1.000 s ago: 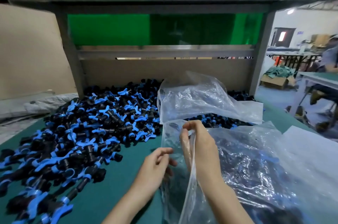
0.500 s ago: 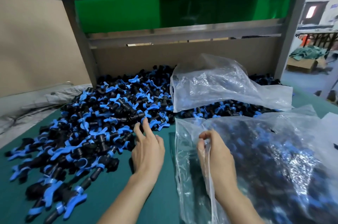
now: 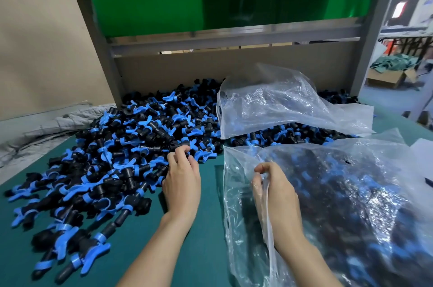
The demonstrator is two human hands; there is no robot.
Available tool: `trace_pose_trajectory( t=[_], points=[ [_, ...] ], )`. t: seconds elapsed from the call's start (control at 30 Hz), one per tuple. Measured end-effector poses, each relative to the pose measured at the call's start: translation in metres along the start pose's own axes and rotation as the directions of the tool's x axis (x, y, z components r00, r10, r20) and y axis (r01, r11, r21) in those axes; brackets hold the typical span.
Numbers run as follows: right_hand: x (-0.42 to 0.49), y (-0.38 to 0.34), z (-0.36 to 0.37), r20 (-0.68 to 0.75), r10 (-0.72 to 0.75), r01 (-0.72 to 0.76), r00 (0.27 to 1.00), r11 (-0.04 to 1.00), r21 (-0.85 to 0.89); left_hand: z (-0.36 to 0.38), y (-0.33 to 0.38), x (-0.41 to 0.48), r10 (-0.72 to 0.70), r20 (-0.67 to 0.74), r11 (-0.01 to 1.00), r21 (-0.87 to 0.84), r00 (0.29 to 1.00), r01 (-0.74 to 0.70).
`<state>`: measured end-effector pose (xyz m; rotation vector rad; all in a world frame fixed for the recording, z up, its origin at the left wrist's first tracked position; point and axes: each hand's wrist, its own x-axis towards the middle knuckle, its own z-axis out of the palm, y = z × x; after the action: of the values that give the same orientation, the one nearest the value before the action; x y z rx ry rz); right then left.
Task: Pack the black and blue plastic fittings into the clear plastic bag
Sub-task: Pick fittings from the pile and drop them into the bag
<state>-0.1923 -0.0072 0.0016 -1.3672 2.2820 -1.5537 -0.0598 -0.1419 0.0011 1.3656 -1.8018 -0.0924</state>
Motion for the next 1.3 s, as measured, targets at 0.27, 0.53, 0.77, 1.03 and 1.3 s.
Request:
trace_pose_trajectory(
  t=[0.27, 0.53, 0.77, 1.03, 1.3],
  points=[
    [0.001, 0.000, 0.000, 0.015, -0.011, 0.011, 1.000, 1.000, -0.007, -0.018, 0.010, -0.022, -0.198, 0.210, 0.564, -0.774, 0.957, 0.286],
    [0.001, 0.003, 0.002, 0.002, 0.003, -0.003, 1.000, 1.000, -0.003, -0.027, 0.022, -0.020, -0.344, 0.387, 0.097, -0.892, 0.856, 0.442],
    [0.000, 0.002, 0.000, 0.054, -0.045, 0.047, 0.998, 0.998, -0.039, -0.028, 0.018, -0.021, -0.244, 0.544, -0.056, -0.834, 0.803, 0.548],
    [0.001, 0.002, 0.001, 0.051, -0.117, 0.122, 0.992, 0.986, -0.111, -0.020, 0.033, -0.037, -0.023, 0.613, 0.238, -0.764, 0.790, 0.600],
    [0.002, 0.004, 0.003, 0.034, -0.126, 0.128, 0.991, 0.987, -0.098, -0.020, 0.029, -0.038, 0.022, 0.578, 0.298, -0.783, 0.816, 0.546]
  ],
)
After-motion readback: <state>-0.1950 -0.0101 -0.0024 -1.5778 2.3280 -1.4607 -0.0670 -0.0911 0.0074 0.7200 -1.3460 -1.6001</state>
